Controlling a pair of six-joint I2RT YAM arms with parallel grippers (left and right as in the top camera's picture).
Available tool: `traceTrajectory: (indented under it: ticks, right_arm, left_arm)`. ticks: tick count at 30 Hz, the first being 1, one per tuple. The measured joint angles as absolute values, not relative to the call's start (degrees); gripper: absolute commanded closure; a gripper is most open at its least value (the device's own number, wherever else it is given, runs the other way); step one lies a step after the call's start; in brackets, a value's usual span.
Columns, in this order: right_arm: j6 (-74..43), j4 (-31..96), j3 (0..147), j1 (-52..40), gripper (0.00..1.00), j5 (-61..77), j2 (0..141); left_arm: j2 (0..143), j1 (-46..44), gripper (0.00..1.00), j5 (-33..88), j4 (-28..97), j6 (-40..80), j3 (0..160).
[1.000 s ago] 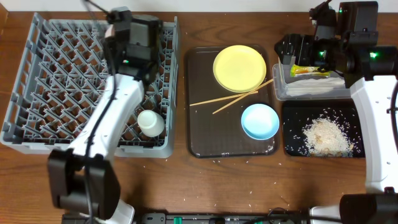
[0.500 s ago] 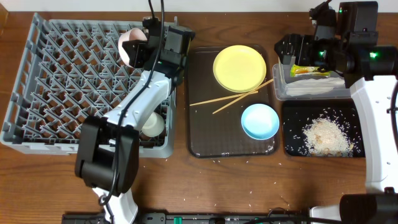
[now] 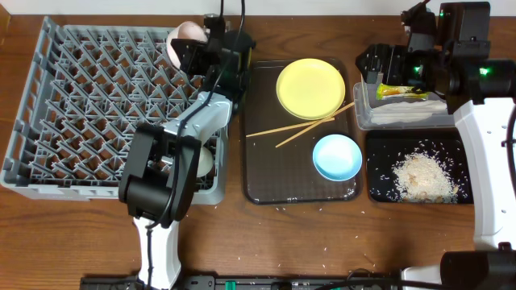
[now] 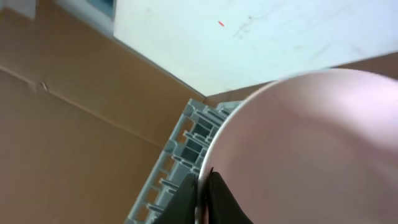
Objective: Sort waste into correct bins and load items into the dishwasher
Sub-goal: 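Lower the pink bowl upright at the rack's back edge and release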
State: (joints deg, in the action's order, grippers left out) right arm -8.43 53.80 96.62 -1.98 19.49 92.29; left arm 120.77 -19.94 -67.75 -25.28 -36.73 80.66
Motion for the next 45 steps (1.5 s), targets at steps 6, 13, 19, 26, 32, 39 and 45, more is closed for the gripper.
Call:
traceTrajectory:
  ticks: [6, 13, 19, 26, 32, 39, 45]
  right_arm:
    - [-8.4, 53.8, 96.6, -2.0, 0.01, 19.5, 92.3]
    - [-8.4, 53.8, 96.6, -2.0, 0.01, 19.5, 92.3]
    - [-8.4, 53.8, 96.6, -2.0, 0.01, 19.5, 92.3]
    - [-8.4, 53.8, 96.6, -2.0, 0.01, 19.5, 92.3]
    - [-8.4, 53.8, 96.6, -2.0, 0.01, 19.5, 92.3]
    - [-8.4, 53.8, 96.6, -2.0, 0.01, 19.5, 92.3]
    - [-8.4, 53.8, 96.6, -2.0, 0.01, 19.5, 92.3]
  left_arm:
    - [120.9, -19.9, 0.93, -67.7, -30.0, -43.6, 80.6]
    - [120.9, -19.7, 0.92, -67.7, -31.6, -48.0, 80.6]
    - [120.9, -19.3, 0.93, -67.8, -35.5, -52.9, 80.6]
    - [120.9, -19.3, 0.92, -67.7, -36.1, -56.1, 80.6]
    - [120.9, -19.3, 0.93, -67.7, -35.9, -57.1, 80.6]
    - [120.9, -19.2, 0.92, -64.5, -36.4, -59.4, 77.4]
    - [120.6, -18.9, 0.93, -63.4, -36.7, -60.7, 77.1]
